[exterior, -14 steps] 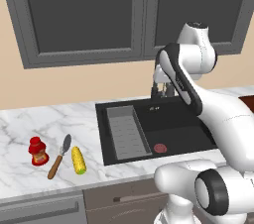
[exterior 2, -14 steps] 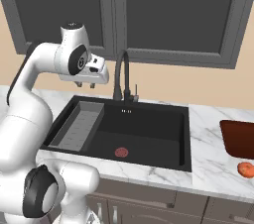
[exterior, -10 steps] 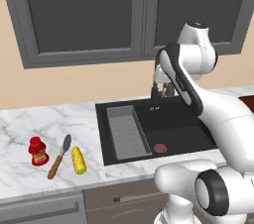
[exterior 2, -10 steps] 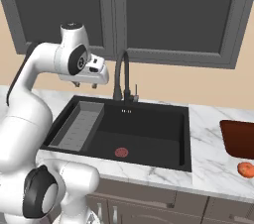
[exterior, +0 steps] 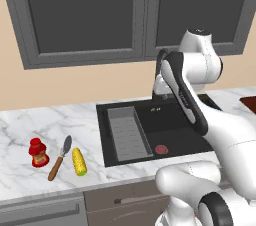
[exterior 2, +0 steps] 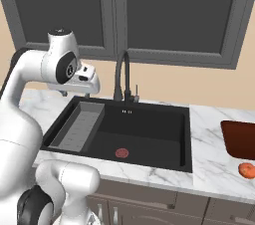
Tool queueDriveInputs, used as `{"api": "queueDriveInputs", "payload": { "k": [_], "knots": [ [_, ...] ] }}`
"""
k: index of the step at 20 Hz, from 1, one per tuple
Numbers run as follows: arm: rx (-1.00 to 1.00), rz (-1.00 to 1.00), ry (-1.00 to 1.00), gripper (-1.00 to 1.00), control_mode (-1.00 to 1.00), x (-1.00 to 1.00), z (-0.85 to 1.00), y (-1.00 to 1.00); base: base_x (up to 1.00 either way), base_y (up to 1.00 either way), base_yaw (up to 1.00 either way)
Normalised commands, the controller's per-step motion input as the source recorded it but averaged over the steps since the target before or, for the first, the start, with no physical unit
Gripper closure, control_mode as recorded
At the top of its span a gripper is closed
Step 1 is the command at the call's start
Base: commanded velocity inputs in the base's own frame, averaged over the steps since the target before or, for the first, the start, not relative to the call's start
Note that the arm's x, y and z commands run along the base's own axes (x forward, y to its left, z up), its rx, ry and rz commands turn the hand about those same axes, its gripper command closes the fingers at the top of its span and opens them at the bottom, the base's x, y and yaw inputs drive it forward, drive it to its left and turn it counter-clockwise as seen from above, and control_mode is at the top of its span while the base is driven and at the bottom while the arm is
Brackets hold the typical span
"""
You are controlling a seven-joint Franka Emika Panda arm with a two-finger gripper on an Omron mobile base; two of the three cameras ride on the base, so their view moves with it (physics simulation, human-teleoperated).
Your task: Pick up all produce items and place them in the sink. Turn on the sink faucet to wash them. Then turn the sink off and put them in the tray.
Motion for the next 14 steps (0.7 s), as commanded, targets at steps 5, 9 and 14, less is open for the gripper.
{"api": "queueDriveInputs", "payload": {
  "k": [5, 9, 14],
  "knots": [
    [-0.06, 0.00, 0.14, -1.00, -1.00, -0.32, -0.34, 0.75, 0.00, 0.00, 0.00],
    [-0.07, 0.00, 0.18, -1.00, -1.00, -0.03, -0.43, 0.83, 0.00, 0.00, 0.00],
    [-0.04, 0.00, 0.14, -1.00, -1.00, -0.06, -0.39, 0.74, 0.00, 0.00, 0.00]
  ]
}}
